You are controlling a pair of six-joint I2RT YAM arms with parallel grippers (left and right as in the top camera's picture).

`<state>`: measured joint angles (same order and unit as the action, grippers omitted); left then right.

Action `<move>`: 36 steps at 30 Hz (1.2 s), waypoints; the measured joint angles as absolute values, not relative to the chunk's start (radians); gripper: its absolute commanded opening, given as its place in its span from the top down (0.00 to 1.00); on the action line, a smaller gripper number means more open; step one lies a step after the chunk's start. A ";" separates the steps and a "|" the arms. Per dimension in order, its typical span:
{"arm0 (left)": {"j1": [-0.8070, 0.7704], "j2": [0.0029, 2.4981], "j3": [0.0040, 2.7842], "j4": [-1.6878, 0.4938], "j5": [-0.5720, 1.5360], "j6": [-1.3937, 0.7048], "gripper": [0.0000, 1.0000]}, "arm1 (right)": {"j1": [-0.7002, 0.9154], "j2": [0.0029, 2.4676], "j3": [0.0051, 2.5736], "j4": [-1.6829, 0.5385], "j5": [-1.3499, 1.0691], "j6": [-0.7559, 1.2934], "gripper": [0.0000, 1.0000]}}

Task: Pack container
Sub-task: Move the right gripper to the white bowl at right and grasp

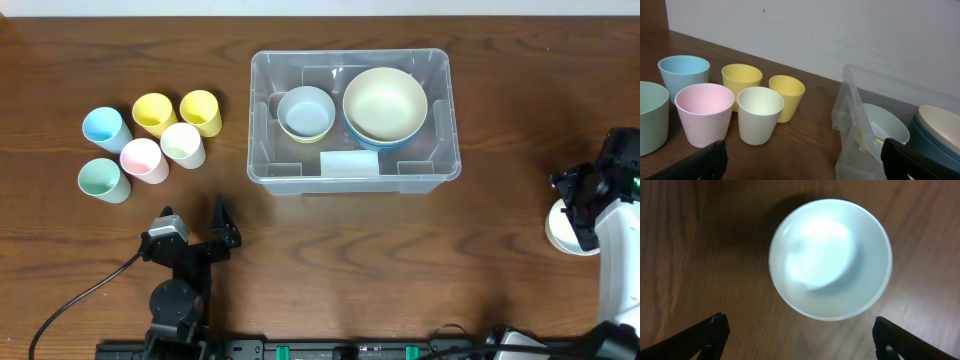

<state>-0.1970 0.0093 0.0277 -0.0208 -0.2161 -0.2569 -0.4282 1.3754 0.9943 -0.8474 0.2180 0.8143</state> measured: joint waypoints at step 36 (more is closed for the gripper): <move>-0.197 0.009 0.028 -0.021 -0.216 -0.257 0.02 | -0.428 1.710 0.965 -0.638 0.208 0.766 0.67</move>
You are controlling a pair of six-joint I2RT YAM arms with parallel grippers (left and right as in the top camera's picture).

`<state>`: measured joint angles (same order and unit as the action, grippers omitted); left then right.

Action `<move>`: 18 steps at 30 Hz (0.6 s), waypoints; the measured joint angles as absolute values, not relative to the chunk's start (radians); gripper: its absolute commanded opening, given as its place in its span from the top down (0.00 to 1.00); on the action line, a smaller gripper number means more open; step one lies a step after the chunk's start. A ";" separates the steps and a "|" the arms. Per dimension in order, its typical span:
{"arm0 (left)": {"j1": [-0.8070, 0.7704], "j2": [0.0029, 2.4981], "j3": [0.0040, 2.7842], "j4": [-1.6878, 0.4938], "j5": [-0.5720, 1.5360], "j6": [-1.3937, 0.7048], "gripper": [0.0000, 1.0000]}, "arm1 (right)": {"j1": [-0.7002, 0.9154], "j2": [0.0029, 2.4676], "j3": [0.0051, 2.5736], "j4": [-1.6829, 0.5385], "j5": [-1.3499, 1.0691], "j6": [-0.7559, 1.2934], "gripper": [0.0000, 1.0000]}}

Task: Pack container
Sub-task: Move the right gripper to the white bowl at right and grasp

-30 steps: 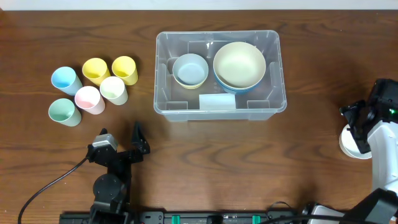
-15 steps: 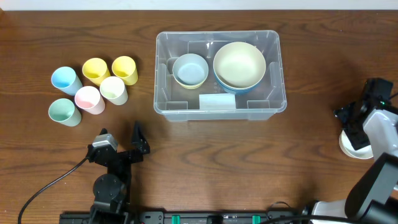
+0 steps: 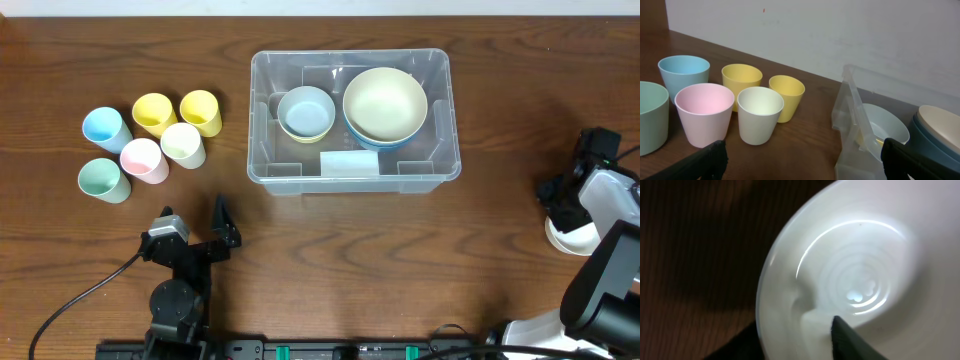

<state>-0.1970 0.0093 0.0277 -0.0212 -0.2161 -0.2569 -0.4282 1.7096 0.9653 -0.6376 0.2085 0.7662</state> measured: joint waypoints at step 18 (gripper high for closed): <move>-0.197 0.009 0.028 -0.021 -0.216 -0.257 0.02 | -0.428 1.717 0.966 -0.628 0.173 0.685 0.99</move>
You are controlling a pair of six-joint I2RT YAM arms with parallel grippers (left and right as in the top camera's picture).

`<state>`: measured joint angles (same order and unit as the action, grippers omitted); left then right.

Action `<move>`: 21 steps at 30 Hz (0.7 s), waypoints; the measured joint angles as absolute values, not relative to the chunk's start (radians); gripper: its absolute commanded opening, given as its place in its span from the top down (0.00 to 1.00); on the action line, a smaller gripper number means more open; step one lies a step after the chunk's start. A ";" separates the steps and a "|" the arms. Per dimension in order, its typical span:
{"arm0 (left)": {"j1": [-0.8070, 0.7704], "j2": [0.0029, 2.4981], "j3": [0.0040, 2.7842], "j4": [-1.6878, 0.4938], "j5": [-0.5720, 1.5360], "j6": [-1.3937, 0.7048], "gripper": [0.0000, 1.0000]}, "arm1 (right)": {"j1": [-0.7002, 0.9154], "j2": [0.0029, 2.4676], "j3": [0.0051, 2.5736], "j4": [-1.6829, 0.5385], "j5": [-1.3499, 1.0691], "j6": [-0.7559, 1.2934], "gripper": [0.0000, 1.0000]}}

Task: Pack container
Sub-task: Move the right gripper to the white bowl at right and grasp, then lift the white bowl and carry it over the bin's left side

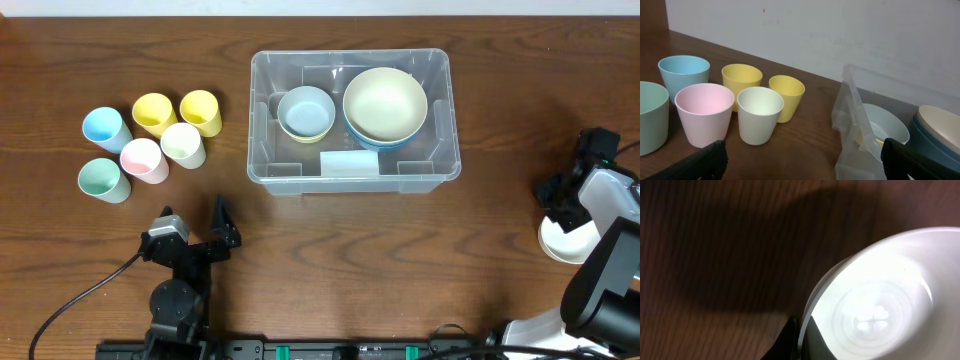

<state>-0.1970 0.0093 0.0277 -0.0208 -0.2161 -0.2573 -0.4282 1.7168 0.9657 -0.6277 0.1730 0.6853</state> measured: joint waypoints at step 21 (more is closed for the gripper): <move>-0.197 0.009 0.028 -0.021 -0.216 -0.257 0.02 | -0.146 1.231 1.344 -0.754 -0.331 0.349 0.99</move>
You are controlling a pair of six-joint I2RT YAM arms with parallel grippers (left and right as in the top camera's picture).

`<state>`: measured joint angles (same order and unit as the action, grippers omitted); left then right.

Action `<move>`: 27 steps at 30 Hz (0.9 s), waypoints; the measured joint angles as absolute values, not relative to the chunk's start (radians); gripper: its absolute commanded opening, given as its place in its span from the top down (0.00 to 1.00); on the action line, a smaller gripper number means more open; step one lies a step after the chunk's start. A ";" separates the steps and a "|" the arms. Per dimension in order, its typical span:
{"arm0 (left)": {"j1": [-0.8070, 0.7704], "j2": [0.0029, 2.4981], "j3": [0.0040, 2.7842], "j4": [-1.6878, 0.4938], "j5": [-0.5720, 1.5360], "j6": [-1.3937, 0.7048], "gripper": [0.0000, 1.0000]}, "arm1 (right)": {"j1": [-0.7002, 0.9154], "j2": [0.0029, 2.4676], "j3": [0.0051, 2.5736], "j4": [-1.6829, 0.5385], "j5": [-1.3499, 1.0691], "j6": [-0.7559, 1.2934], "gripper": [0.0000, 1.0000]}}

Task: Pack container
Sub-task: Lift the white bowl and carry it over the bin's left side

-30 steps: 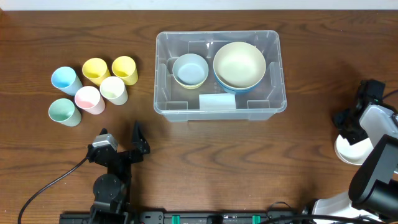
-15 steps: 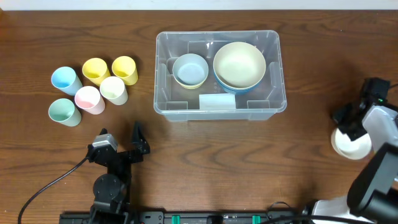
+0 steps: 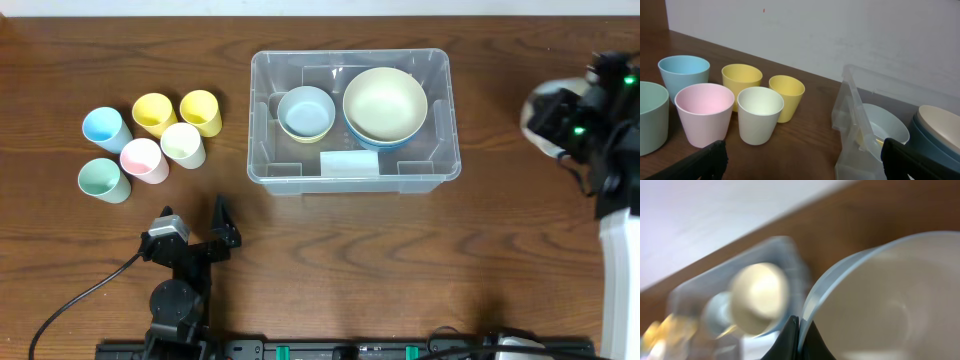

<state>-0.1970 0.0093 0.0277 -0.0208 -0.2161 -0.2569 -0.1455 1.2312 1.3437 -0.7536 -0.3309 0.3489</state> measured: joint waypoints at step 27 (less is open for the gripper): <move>-0.197 0.009 0.028 -0.021 -0.216 -0.257 0.02 | 0.716 1.712 1.347 -0.252 0.132 0.233 0.93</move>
